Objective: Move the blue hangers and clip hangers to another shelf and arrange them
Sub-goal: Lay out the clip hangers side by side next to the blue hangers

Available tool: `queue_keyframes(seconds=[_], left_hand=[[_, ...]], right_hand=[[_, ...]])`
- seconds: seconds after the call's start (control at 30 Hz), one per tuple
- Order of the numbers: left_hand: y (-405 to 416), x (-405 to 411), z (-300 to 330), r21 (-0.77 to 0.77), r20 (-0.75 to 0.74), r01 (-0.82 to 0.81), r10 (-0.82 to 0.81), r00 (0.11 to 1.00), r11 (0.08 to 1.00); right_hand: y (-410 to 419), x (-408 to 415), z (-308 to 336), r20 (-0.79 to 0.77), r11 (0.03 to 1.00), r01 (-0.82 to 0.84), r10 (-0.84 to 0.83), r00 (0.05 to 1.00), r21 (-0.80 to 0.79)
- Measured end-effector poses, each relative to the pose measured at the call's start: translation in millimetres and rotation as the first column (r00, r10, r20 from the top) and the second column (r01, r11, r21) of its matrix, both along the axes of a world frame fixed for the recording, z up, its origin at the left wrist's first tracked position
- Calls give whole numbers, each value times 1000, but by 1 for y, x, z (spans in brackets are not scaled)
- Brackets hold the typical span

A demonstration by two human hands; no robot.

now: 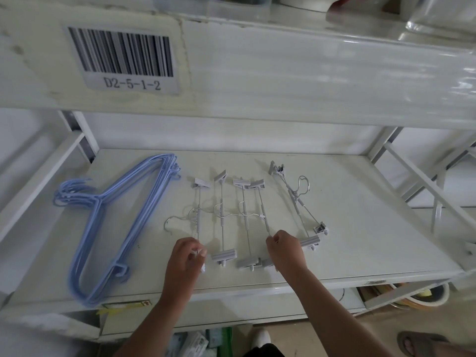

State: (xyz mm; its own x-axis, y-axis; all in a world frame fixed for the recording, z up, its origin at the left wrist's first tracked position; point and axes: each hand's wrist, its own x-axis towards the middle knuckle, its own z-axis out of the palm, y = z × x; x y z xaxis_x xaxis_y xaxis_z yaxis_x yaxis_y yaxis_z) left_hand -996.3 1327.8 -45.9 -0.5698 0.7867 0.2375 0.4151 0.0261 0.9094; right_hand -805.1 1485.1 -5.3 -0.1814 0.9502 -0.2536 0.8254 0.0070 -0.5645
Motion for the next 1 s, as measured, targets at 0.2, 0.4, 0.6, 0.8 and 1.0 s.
queue_keyframes(seconds=[0.2,0.4,0.6,0.8,1.0], left_hand=[[1,-1,-3,-12,11,1,-1,1000,1000],[0,1,1,7,-11,11,-11,1000,1000],[-1,3,5,17,-15,6,-6,1000,1000],[0,7,9,18,26,-6,5,1000,1000],[-1,8,14,23,38,-12,12,999,1000]], right_hand=[[7,29,17,-27,968,86,-82,996,235],[35,79,13,-29,948,259,-258,966,187],[33,86,-3,-41,968,241,-239,970,75],[28,90,-8,-164,954,300,-293,942,16],[12,98,-2,-330,929,368,-356,874,-28]])
